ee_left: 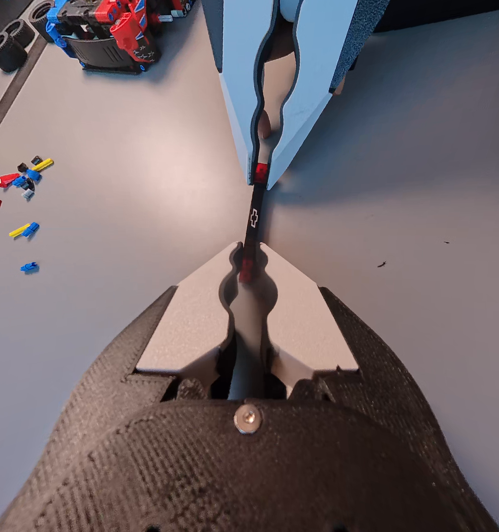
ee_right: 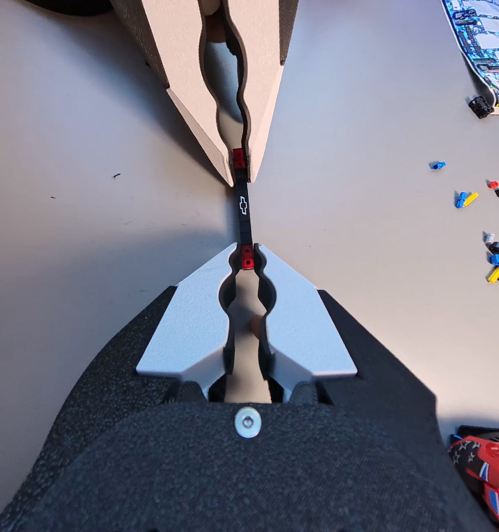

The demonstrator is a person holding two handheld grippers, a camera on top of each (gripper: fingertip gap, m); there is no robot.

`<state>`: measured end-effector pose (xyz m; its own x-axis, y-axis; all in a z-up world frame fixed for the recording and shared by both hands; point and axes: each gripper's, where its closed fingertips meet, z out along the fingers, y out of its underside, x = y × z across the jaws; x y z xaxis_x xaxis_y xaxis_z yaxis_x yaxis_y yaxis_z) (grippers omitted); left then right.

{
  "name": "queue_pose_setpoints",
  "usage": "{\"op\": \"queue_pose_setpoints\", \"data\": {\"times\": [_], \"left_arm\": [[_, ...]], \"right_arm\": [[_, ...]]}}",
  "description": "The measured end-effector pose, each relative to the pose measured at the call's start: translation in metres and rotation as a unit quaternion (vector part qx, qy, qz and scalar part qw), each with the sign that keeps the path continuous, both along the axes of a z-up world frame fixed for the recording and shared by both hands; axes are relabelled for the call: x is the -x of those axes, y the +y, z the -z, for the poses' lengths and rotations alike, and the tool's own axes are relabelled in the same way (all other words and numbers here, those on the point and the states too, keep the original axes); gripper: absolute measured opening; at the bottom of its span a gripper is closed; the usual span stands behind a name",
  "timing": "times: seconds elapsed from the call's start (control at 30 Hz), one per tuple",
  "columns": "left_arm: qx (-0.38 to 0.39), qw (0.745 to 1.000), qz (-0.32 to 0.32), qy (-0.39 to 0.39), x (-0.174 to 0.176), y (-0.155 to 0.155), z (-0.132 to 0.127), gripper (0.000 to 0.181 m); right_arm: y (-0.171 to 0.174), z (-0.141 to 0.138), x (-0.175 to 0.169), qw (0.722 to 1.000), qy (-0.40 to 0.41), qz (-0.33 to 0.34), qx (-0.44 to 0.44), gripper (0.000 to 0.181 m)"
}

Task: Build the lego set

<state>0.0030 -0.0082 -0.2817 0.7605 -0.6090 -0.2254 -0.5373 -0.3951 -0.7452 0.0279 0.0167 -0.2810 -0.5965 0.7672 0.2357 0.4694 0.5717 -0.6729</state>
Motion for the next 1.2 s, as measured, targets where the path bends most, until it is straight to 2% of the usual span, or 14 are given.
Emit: {"op": "queue_pose_setpoints", "data": {"times": [0.47, 0.7, 0.8, 0.87, 0.93, 1.0, 1.07, 1.13, 1.2], "left_arm": [[0.042, 0.997, -0.035, -0.049, 0.0, 0.001, 0.0, 0.007], [0.001, 0.999, -0.01, -0.033, 0.0, 0.001, -0.004, 0.008], [0.018, 0.999, -0.002, -0.046, -0.001, -0.002, -0.002, 0.006], [0.024, 0.999, -0.003, -0.049, 0.0, -0.002, -0.001, 0.006], [0.029, 0.998, 0.004, -0.054, 0.0, -0.004, -0.001, 0.006], [0.026, 0.998, 0.006, -0.061, 0.003, -0.005, -0.004, 0.006], [0.022, 0.997, 0.006, -0.077, 0.005, -0.006, -0.009, 0.01], [0.018, 0.995, 0.001, -0.095, 0.008, -0.005, -0.015, 0.015], [0.008, 0.994, -0.002, -0.109, 0.011, -0.005, -0.022, 0.016]], "right_arm": [[0.001, 0.0, -0.001, 1.0, -0.005, 0.004, 0.003, 0.006], [0.002, -0.001, -0.002, 1.0, -0.013, 0.009, 0.021, 0.006], [0.002, -0.003, -0.001, 0.999, -0.013, 0.015, 0.034, 0.008], [0.008, -0.016, 0.001, 0.999, 0.011, 0.021, 0.046, 0.019], [0.035, -0.04, 0.001, 0.996, 0.042, 0.055, 0.053, 0.033], [0.085, -0.068, -0.004, 0.99, 0.074, 0.116, 0.026, 0.048], [0.14, -0.089, -0.019, 0.981, 0.072, 0.177, -0.02, 0.063], [0.198, -0.1, -0.034, 0.968, 0.047, 0.222, -0.104, 0.078], [0.24, -0.09, -0.05, 0.958, -0.045, 0.242, -0.147, 0.1]]}}
